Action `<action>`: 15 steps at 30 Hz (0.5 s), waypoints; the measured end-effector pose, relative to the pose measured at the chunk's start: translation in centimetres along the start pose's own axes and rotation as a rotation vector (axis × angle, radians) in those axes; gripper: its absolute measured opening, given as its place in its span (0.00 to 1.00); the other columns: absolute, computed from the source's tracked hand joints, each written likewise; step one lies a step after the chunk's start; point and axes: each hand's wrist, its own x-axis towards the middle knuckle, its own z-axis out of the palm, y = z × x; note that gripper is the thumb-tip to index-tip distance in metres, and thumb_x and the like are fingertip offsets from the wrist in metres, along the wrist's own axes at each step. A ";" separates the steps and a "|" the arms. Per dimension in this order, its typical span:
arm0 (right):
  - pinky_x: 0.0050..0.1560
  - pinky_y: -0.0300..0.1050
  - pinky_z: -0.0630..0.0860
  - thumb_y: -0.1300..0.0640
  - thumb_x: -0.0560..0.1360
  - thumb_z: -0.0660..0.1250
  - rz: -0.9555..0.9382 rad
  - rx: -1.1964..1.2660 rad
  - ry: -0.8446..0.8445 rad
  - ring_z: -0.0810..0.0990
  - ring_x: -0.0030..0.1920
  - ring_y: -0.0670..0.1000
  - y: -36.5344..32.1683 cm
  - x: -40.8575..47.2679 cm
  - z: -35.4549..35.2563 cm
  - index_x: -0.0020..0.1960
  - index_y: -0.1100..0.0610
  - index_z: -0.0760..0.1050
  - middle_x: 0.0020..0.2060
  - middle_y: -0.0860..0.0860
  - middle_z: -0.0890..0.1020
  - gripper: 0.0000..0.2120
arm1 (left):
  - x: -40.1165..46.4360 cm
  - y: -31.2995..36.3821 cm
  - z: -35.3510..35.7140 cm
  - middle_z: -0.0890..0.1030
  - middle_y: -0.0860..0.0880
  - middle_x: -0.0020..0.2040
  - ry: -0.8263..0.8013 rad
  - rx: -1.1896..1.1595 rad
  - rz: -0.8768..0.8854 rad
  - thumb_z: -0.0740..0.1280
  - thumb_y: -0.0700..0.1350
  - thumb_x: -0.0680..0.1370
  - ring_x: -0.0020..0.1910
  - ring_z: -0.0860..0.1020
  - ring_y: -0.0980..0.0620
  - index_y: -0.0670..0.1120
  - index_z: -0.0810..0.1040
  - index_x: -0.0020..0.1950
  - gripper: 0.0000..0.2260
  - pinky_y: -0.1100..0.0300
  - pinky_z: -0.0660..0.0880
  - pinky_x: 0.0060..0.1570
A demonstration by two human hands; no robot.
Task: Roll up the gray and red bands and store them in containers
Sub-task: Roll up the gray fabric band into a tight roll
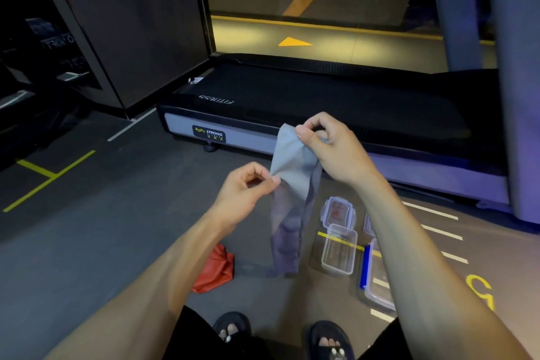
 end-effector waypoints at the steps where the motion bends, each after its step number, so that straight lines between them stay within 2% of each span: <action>1: 0.37 0.49 0.67 0.43 0.81 0.66 0.007 0.009 0.002 0.70 0.31 0.50 0.0 0.1 0.0 0.47 0.49 0.74 0.28 0.55 0.73 0.11 | -0.1 0.1 0.1 0.79 0.48 0.38 -0.040 -0.065 -0.029 0.74 0.41 0.75 0.40 0.76 0.53 0.45 0.77 0.40 0.07 0.55 0.72 0.49; 2: 0.37 0.49 0.68 0.43 0.81 0.66 0.011 0.012 0.003 0.70 0.31 0.51 0.0 0.2 0.0 0.47 0.50 0.74 0.28 0.54 0.74 0.11 | -0.1 0.3 0.1 0.78 0.48 0.38 -0.056 -0.104 -0.061 0.73 0.42 0.74 0.40 0.74 0.53 0.46 0.77 0.40 0.07 0.56 0.71 0.48; 4: 0.38 0.50 0.70 0.42 0.80 0.66 0.012 -0.004 0.007 0.74 0.35 0.58 0.0 0.3 0.0 0.47 0.49 0.75 0.33 0.59 0.79 0.11 | 0.0 0.5 0.2 0.78 0.48 0.39 -0.080 -0.205 -0.137 0.72 0.43 0.73 0.40 0.74 0.53 0.49 0.75 0.38 0.07 0.60 0.70 0.44; 6: 0.39 0.49 0.69 0.42 0.80 0.67 0.013 -0.014 0.017 0.75 0.36 0.57 0.1 0.3 0.1 0.47 0.48 0.75 0.37 0.62 0.80 0.11 | 0.0 0.8 0.3 0.78 0.48 0.39 -0.117 -0.304 -0.221 0.69 0.43 0.73 0.39 0.75 0.53 0.48 0.75 0.38 0.05 0.60 0.71 0.40; 7: 0.38 0.49 0.68 0.42 0.80 0.67 0.015 -0.014 0.019 0.74 0.34 0.54 0.1 0.3 0.1 0.47 0.48 0.75 0.36 0.62 0.80 0.11 | -0.1 1.0 0.3 0.79 0.46 0.41 -0.149 -0.335 -0.254 0.68 0.43 0.73 0.40 0.76 0.51 0.45 0.76 0.41 0.03 0.58 0.72 0.42; 9: 0.38 0.48 0.68 0.41 0.79 0.67 0.024 -0.015 0.021 0.74 0.34 0.52 0.2 0.3 0.1 0.46 0.48 0.74 0.36 0.61 0.80 0.11 | -0.1 1.0 0.4 0.82 0.40 0.51 -0.234 -0.395 -0.302 0.68 0.45 0.75 0.49 0.80 0.44 0.37 0.78 0.55 0.14 0.51 0.75 0.51; 11: 0.37 0.47 0.68 0.39 0.78 0.67 0.037 -0.037 0.019 0.77 0.40 0.53 0.5 0.3 0.3 0.47 0.47 0.74 0.36 0.56 0.81 0.12 | -0.5 1.6 0.7 0.83 0.39 0.57 -0.289 -0.392 -0.332 0.68 0.44 0.79 0.52 0.82 0.44 0.36 0.78 0.64 0.17 0.52 0.79 0.53; 15: 0.39 0.47 0.66 0.38 0.77 0.67 0.052 -0.073 0.014 0.77 0.46 0.53 0.8 0.3 0.6 0.47 0.46 0.73 0.37 0.46 0.79 0.13 | -1.0 1.7 1.1 0.86 0.41 0.50 -0.290 -0.265 -0.291 0.67 0.46 0.79 0.45 0.85 0.48 0.39 0.83 0.55 0.12 0.57 0.81 0.46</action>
